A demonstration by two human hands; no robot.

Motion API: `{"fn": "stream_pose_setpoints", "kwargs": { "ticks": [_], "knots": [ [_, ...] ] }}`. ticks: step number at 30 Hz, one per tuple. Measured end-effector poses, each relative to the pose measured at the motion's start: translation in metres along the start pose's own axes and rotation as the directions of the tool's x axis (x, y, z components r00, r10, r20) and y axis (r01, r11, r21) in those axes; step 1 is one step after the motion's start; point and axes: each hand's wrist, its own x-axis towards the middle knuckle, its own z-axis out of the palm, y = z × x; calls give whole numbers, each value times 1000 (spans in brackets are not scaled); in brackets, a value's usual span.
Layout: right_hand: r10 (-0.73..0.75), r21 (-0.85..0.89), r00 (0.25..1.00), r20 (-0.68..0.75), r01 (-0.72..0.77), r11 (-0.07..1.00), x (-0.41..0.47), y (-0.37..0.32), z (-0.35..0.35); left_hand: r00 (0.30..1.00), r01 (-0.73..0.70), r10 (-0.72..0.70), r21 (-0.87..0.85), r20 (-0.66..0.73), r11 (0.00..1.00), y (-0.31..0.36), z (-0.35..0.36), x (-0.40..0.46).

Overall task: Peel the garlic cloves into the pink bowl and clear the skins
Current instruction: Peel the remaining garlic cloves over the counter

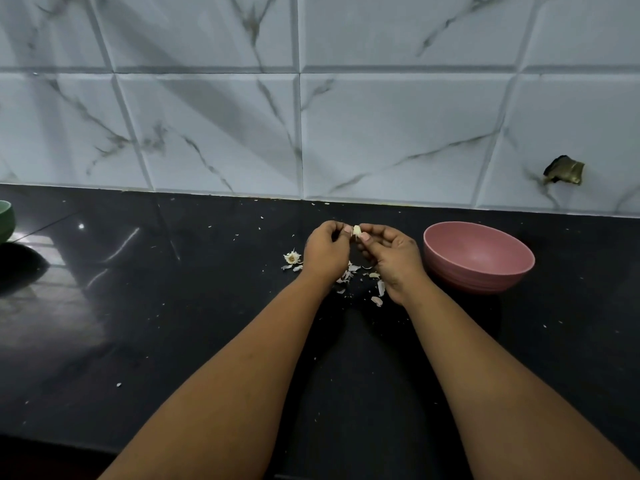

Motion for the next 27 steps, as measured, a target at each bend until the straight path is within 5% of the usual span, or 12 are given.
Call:
{"fn": "stream_pose_setpoints", "kwargs": {
  "ticks": [6,12,17,27],
  "knots": [
    [-33,-21,998,-58,32,999,1,-2,1,1000,3,-3,4,-14,1000,-1,1,-1],
    [-182,-370,983,-20,162,915,2,3,1,998,-14,15,21,-57,1000,-3,-1,0],
    [-262,-500,965,9,232,835,1,1,2,998,-45,47,38,-49,998,-1,-3,-2],
    [-211,-422,977,32,205,883,4,3,-3,990,-120,130,182,-44,976,3,-3,-7]
  ]
}}
